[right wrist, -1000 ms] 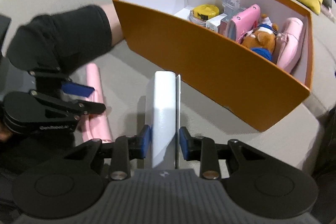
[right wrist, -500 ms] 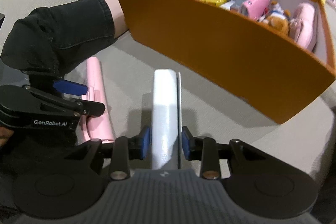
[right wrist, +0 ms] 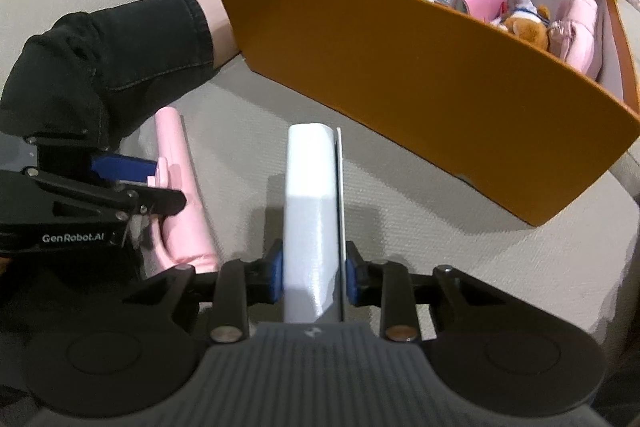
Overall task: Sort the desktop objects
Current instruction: 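Grasp the pink selfie stick with the left gripper while the right grasps the white glasses case, then carry the selfie stick and glasses case over the orange box, then lower the glasses case into the box and open the right gripper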
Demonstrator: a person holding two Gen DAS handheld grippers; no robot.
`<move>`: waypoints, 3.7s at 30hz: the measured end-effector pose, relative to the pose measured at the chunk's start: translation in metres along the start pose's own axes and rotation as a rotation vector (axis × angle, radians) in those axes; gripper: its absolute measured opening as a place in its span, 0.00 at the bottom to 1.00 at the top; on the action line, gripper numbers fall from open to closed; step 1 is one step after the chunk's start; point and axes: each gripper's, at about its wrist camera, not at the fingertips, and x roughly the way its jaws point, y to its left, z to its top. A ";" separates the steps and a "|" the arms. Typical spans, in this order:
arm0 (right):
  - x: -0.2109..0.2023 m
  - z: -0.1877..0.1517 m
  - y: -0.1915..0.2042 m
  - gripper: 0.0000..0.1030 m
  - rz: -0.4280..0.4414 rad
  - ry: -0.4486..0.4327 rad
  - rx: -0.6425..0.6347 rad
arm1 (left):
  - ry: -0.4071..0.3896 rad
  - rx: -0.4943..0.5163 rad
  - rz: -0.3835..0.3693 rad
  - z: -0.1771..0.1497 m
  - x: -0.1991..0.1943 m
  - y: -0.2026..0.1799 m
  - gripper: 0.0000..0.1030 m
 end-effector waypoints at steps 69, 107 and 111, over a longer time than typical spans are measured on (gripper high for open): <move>0.055 0.176 -0.008 0.32 0.063 0.160 -0.763 | -0.342 -0.039 -0.117 0.172 -0.050 0.097 0.31; 0.004 0.167 -0.044 0.16 0.073 0.384 -0.507 | -0.368 0.008 -0.161 0.182 -0.062 0.079 0.31; 0.008 0.160 -0.048 0.11 0.065 0.433 -0.580 | -0.354 0.024 -0.197 0.185 -0.063 0.067 0.31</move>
